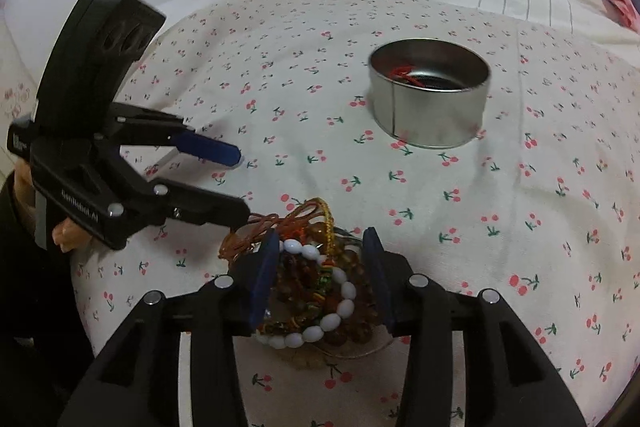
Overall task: Organize jewelry
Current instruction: 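Grasp the gold bangle with the right tool while the left tool grasps the red cord bracelet, then carry the red cord bracelet into the tin with the left tool while the right tool lifts the gold bangle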
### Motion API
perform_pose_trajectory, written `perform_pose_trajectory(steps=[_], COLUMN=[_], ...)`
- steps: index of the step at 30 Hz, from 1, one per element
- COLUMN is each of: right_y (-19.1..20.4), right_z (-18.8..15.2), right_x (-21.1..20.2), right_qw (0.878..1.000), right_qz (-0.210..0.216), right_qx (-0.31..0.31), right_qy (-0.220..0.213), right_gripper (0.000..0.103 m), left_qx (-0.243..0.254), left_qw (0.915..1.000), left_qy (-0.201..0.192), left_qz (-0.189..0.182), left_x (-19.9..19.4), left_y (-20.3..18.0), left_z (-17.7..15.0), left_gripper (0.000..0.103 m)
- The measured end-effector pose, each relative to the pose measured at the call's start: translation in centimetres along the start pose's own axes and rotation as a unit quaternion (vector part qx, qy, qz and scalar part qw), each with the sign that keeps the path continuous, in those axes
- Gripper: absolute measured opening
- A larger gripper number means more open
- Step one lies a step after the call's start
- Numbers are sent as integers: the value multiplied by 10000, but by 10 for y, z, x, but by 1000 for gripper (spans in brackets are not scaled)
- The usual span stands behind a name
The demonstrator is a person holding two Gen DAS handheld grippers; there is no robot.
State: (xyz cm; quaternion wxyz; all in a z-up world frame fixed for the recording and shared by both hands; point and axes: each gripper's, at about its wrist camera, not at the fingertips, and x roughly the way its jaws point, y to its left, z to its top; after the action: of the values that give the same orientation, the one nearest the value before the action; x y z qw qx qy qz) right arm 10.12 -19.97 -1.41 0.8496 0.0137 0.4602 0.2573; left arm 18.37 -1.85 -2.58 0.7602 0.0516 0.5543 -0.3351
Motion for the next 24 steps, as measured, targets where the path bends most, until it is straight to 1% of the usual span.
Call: perform_pose_trajectory(steps=[1,2,3,5,11,14,15,16,17,18,20,22,24], right_y=[-1,-1,-1,-2,-14,-19,-19,-20,-21,-22,-27,-33,-39], right_z=[0,1,1,1,8,11,12,14,14,14,15,14,13], right_x=[-1,-3,-4,-8,-36,-44,-45,-45,-45,-46,-49,-55,-56], right_qw=[10000,10000,10000,9999,9962,9929,9928,9929,9926,9924,9910,9892,9880], right_qz=[15,30,-16,36,432,611,576,554,556,543,508,475,476], right_qx=[8,2,-22,-23,338,524,531,541,571,593,690,813,938], right_qy=[-16,-32,-55,-115,-676,-875,-901,-907,-916,-936,-1027,-1125,-1130], right_gripper=[29,13,8,3,3,3,3,3,3,3,3,3,3], left_qx=[-4,-6,-7,12,283,289,251,245,247,313,421,353,224], left_qw=[10000,10000,10000,10000,9993,9996,9996,9993,9991,9989,9987,9981,9968], left_qy=[12,27,41,94,221,53,-15,9,54,83,11,-135,-332], left_qz=[6,3,0,-3,46,-30,-161,-272,-330,-346,-291,-494,-692], left_x=[1,1,2,5,14,16,15,16,17,19,16,7,-6], left_y=[0,1,0,0,-9,-14,-15,-16,-16,-17,-19,-17,-9], left_z=[0,0,0,-1,-5,-5,-5,-4,-4,-5,-6,-3,0], left_gripper=[75,75,75,75,77,75,59,31,18,7,1,1,1])
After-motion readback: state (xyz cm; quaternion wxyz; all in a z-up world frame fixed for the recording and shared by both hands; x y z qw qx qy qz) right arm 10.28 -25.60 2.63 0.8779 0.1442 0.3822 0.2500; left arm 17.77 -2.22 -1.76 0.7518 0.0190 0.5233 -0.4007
